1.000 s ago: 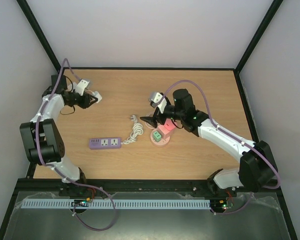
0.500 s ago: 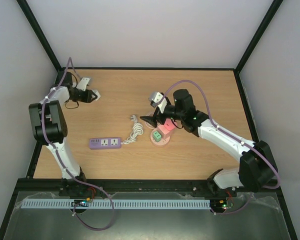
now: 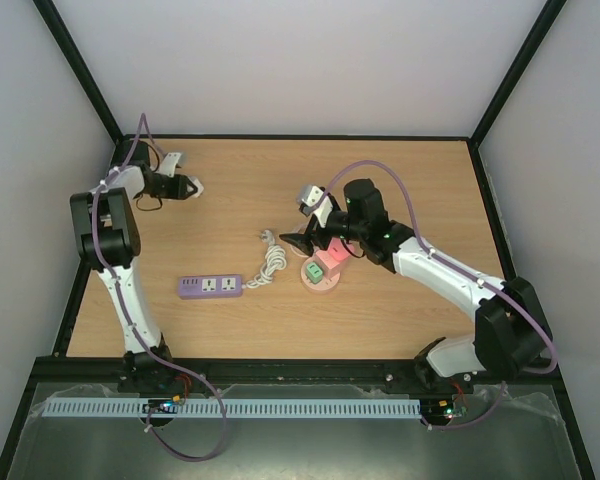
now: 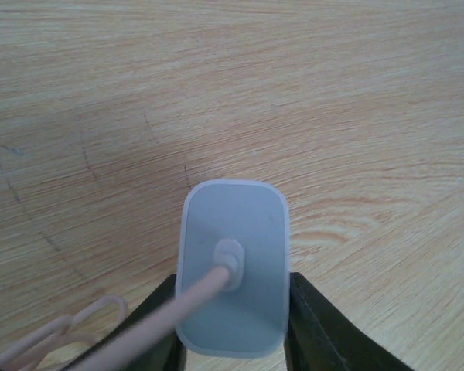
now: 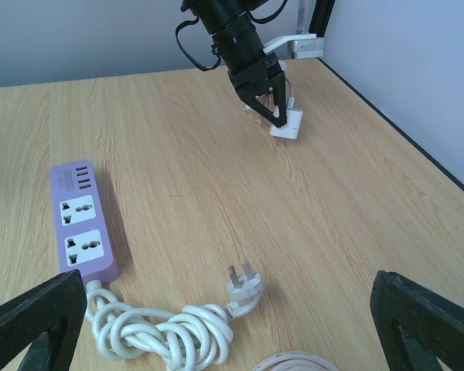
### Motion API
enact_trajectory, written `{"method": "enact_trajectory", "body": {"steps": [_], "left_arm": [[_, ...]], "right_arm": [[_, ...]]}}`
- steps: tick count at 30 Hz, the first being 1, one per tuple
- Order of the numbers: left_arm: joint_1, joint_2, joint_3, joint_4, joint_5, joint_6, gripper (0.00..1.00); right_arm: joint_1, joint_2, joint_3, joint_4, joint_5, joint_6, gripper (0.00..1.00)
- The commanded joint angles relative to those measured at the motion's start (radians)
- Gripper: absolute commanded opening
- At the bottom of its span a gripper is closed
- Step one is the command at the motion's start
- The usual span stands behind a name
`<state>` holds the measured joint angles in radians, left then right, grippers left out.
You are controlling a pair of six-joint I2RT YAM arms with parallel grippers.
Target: Pull the plug off the socket
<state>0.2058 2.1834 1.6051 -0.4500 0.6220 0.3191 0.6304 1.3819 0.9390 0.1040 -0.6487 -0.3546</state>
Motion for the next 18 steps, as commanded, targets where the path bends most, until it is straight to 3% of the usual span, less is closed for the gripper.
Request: {"method": "enact_trajectory", "body": {"steps": [1,6,18], "left_arm": [[0.000,0.023,0.038,-0.033,0.025,-0.023,0.40],[0.001,0.002,0.032,-0.034,0.010,-0.024,0.62],[0.013,-0.222,-0.117,-0.023,-0.034,-0.003,0.99]], "right_arm": [[0.003,0.014,0.000,0.022,0.001,-0.004,0.98],[0.003,0.018,0.002,0.022,-0.007,0.002,0.98],[0.004,0.066,0.052,-0.028,-0.015,0.004,0.98]]}}
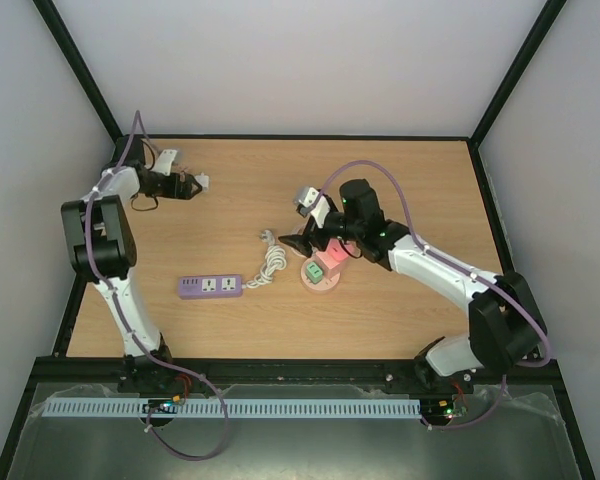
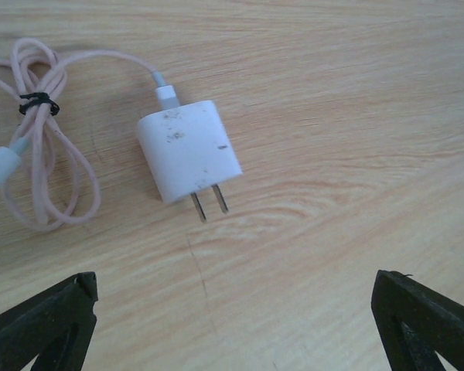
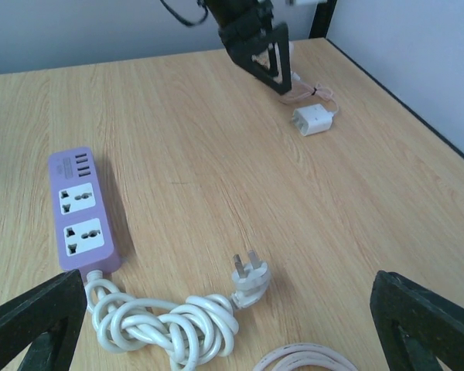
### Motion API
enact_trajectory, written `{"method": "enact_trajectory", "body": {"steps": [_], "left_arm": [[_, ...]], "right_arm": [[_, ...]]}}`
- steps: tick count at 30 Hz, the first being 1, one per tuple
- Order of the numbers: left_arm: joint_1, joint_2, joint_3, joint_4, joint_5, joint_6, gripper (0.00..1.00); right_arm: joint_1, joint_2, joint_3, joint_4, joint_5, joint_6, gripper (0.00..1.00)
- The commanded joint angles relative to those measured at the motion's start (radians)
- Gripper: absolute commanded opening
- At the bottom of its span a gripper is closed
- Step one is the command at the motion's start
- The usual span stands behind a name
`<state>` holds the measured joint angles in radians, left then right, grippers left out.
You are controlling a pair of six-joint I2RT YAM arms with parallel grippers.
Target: Pull the plug off the socket
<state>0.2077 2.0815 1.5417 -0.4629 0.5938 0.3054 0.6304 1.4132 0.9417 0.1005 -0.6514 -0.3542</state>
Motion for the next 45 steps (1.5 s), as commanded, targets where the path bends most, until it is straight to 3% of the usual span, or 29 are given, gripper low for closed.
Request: {"method": "enact_trajectory", "body": {"steps": [1,8,13,23,29,37,45], "left_arm": [[0.013,-0.149,-0.079,-0.006,-0.007,0.013,0.99],[0.033,-0.378,-0.277,0.038,0.000,-0.005,0.99],[0.049,-0.557,-0.400,0.054,0.068,-0.031,0.99],[0.054,-0.784,-0.526,-0.053,0.066,0.078,1.00],[0.061,-0.876,-0.600,-0.002,0.084,0.064,1.00],[0.077,-0.885,-0.618,-0.002,0.122,0.062,1.00],[0.104,-0.896,-0.632,0.006,0.143,0.064,0.99]], "right_arm": [[0.005,0.045,0.059,-0.034,-0.016,0.002,0.98],[0.059,0.158,0.185,-0.185,0.012,-0.054,0.98],[0.130,0.269,0.324,-0.389,0.056,-0.197,1.00],[0.168,0.496,0.575,-0.793,0.183,-0.513,0.84],[0.177,0.567,0.608,-0.830,0.269,-0.598,0.79],[0.181,0.660,0.702,-0.815,0.323,-0.605,0.75],[0.184,0.719,0.738,-0.852,0.345,-0.651,0.62]]}}
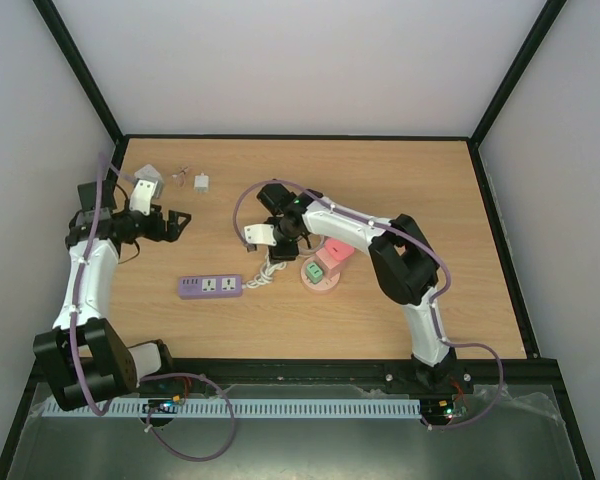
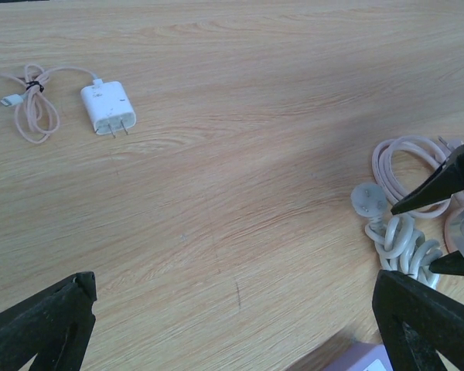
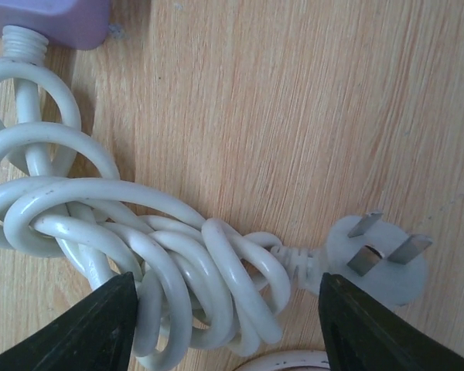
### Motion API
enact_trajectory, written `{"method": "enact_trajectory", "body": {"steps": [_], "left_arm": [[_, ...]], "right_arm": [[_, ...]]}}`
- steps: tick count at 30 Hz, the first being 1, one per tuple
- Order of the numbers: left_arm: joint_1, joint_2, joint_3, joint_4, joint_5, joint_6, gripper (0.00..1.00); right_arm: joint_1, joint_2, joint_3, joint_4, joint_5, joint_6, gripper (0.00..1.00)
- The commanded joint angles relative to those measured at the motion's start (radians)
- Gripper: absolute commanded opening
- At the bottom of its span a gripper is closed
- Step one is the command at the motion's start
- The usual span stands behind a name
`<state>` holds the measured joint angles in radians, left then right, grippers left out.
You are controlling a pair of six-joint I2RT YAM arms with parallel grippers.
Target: Pull the plug off the socket
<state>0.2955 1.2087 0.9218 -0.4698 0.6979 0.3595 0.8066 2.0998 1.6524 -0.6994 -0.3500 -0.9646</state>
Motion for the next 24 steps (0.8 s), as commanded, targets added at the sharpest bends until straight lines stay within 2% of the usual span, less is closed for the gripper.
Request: {"method": "enact_trajectory", "body": {"steps": [1,5,8,24], "left_arm": [[0.019,-0.023,-0.013,0.014,0.043,0.010,0.99],[0.027,-0.022,-0.018,0.018,0.050,0.009,0.99],[0.029,-0.023,-0.018,0.020,0.053,0.007,0.99],[0.043,-0.050,-0.041,0.054,0.047,-0.007,0.99]], "right_arm": [[0.007,0.033,0.025,-0.059,0.043,-0.048,0.59],[0.008,0.034,0.013,-0.067,0.046,-0.064,0.52],[0.009,0.042,0.010,-0.076,0.049,-0.072,0.52],[0.008,0.112,0.099,-0.199,0.039,-0.109,0.68]]}}
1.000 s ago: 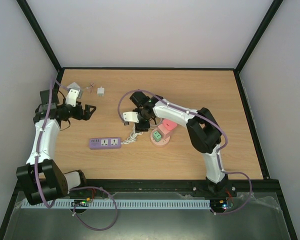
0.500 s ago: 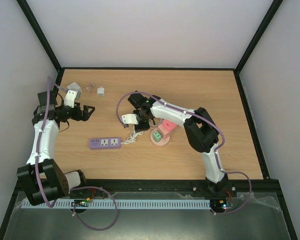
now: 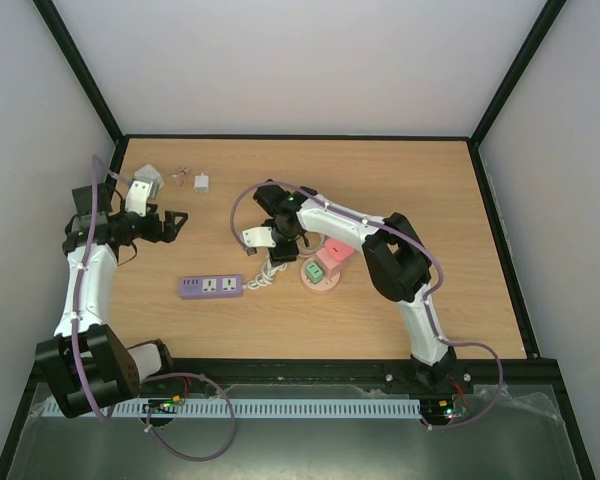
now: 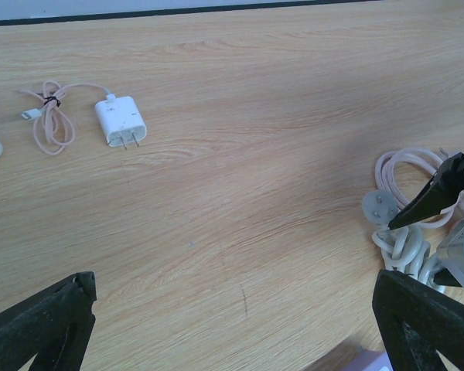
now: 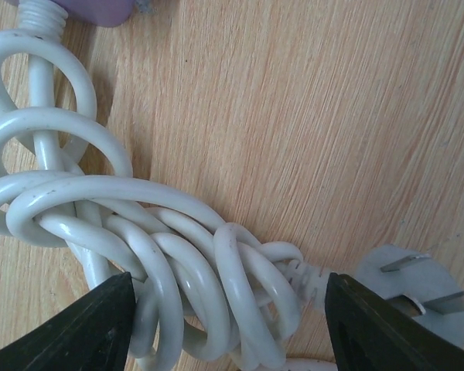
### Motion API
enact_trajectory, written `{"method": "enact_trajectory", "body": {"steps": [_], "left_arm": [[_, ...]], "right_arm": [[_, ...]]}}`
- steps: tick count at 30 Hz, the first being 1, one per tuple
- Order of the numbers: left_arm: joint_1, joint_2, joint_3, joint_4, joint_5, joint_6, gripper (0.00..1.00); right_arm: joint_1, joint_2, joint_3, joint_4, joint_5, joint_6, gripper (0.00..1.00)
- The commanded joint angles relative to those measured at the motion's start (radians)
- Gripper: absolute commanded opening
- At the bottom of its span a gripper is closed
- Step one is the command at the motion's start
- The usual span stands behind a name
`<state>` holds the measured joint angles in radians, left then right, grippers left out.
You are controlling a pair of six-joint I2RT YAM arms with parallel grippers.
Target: Pull the plug off the socket
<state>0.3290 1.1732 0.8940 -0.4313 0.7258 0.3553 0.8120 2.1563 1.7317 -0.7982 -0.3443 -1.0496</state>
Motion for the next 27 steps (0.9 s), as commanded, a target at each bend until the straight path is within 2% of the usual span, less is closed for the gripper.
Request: {"method": "enact_trajectory", "body": {"steps": [1,3,7,16,27], "left_arm": [[0.010,-0.013,-0.013,0.015,0.020,-0.003,0.99],[0.011,-0.013,-0.013,0.016,0.020,-0.003,0.99],[0.013,-0.012,-0.015,0.018,0.021,-0.002,0.99],[0.019,-0.010,-0.014,0.018,0.019,-0.003,0.99],[0.022,-0.013,-0.018,0.018,0.024,-0.001,0.99]], "right_arm": [[0.004,0.057,0.023,-0.102,0.042,-0.026,0.67],[0.004,0.063,0.028,-0.116,0.049,-0.032,0.67],[0.003,0.066,0.061,-0.161,0.023,-0.038,0.73],[0.003,0.039,0.118,-0.227,-0.079,-0.035,0.76],[0.005,0.022,0.097,-0.235,-0.091,-0.027,0.81]]}}
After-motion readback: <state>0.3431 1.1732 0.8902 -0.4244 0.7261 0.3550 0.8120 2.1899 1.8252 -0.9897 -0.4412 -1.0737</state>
